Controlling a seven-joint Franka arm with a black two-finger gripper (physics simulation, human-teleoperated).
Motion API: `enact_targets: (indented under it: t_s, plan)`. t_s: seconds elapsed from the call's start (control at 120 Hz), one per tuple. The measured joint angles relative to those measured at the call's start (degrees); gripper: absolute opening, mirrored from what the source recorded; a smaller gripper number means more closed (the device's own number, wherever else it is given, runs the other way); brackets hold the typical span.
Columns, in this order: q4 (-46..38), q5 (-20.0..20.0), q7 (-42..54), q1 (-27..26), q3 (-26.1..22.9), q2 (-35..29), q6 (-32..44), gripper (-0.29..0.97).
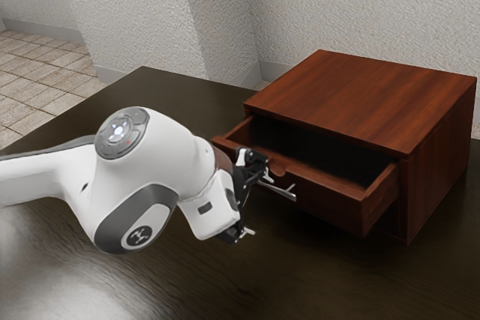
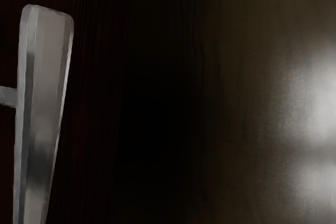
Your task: Pull the drawer handle with one arm to open the drawer
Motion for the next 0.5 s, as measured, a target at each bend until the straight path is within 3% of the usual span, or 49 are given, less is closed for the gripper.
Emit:
enact_targets:
  t_s: [0.5]
  plan:
    - [-7.32,-0.22,-0.05,-3.46,3.56,-8.57,-4.00,0.67]
